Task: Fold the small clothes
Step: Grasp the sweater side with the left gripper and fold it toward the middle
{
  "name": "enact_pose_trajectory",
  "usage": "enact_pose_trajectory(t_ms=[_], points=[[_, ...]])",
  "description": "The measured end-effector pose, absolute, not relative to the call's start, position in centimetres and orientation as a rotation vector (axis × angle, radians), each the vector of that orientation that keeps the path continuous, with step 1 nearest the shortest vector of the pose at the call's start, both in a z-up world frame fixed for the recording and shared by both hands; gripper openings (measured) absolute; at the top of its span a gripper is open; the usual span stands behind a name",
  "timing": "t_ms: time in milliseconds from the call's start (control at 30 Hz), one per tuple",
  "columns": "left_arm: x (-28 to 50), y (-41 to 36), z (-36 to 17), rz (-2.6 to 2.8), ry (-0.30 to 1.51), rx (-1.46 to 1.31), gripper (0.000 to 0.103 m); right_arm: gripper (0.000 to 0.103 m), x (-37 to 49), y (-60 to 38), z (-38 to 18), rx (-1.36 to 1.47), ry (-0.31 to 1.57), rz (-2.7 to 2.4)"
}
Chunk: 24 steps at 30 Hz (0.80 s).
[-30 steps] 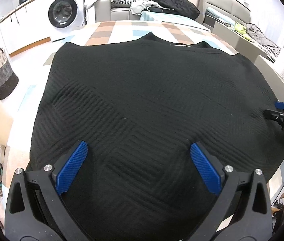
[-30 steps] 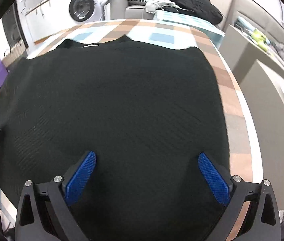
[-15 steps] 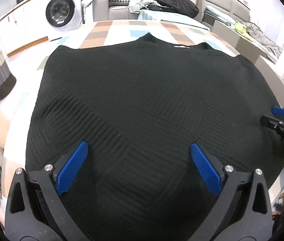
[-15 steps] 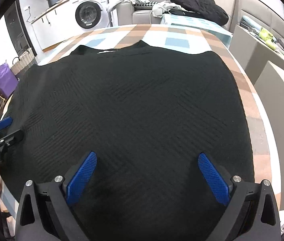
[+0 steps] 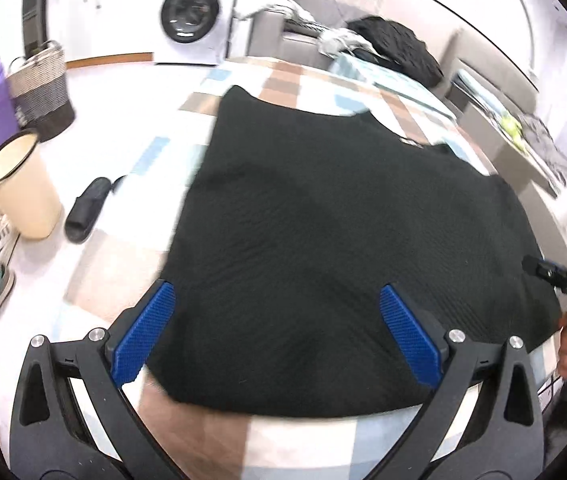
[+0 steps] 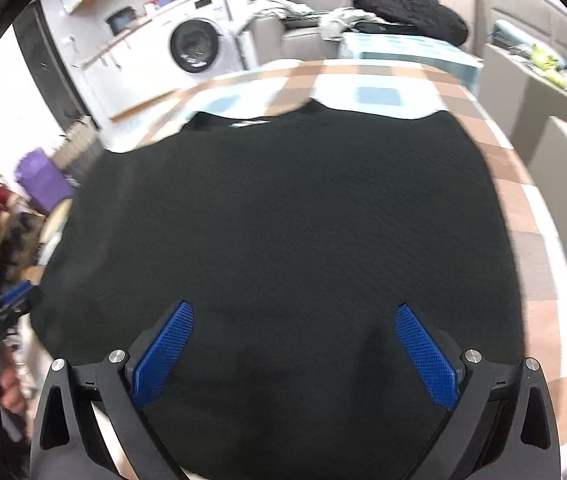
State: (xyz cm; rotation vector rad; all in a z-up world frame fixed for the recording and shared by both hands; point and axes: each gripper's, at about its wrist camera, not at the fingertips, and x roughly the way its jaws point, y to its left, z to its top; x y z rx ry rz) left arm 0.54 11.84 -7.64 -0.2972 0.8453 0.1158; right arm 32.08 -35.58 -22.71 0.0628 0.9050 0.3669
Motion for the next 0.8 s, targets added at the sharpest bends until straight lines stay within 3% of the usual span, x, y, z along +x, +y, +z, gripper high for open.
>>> enact_pose_trajectory(t_ms=[233,333,400,533,600,800], points=[[-2.2,14.2,-7.2,0.121,0.848,-0.387,0.101,0.103,32.0,-34.8,-22.0,0.108,0.885,0.395],[-3.7,14.9,-7.7,0.122,0.869,-0.444,0.097,0.103,32.2,-34.6,-21.9,0.131,0.883,0.411],[-4.5,15.0,-8.2,0.107,0.9,-0.481,0.089,0.103,32.1,-34.6,-21.8,0.134,0.884,0.407],[-6.0,14.7,-8.8,0.085,0.919,-0.531,0.085,0.103,32.4,-34.5,-22.1,0.141,0.892,0.403],[-6.5,14.2,-9.1,0.064,0.937,-0.552,0.077,0.103,32.2,-34.5,-22.0,0.132,0.888,0.39],[-6.4,13.4,-10.3,0.011,0.942,-0.628,0.076,0.103,31.8,-34.6,-21.6,0.115,0.868,0.389]])
